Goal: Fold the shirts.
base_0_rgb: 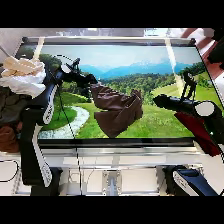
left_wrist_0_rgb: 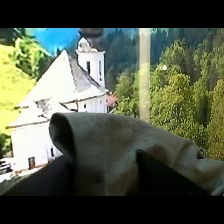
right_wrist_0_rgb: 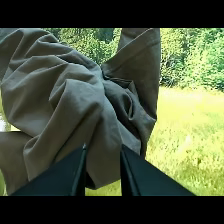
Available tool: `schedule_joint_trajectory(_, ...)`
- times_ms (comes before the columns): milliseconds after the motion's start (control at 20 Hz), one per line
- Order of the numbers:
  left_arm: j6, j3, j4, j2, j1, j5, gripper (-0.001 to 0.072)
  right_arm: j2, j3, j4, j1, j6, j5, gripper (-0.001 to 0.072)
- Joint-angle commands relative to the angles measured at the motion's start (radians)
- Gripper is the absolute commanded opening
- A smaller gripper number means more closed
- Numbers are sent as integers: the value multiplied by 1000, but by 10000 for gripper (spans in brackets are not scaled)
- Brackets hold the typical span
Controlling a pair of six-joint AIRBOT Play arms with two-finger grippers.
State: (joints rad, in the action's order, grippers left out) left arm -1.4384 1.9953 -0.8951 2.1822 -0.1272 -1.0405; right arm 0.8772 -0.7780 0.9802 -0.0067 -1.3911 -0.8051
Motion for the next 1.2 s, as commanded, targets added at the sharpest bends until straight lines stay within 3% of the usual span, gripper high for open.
schedule_joint_trajectory(0, 8, 5, 8, 2, -13, -8, 14, 0, 0, -2, 1, 0, -1, 272)
schedule_joint_trajectory(250, 10, 44, 40, -23, -2, -42, 13, 1, 33, -11, 4, -34, -78, 271)
schedule_joint_trajectory(450, 10, 44, 45, -58, 2, -80, 14, 35, 166, -137, 92, -24, 77, 276)
schedule_joint_trajectory(550, 10, 44, 43, -67, 2, -117, 14, 78, 179, -214, 170, 20, 105, 429)
schedule_joint_trajectory(700, 10, 44, 43, -76, 2, -158, 13, 150, 198, -212, 327, 20, 110, 443)
schedule_joint_trajectory(900, 10, 44, 43, -78, 2, -184, 13, 246, 222, -195, 489, 0, 355, 442)
schedule_joint_trajectory(1150, 11, 44, 43, -78, 2, -193, 14, 296, 221, -180, 492, -8, 568, 441)
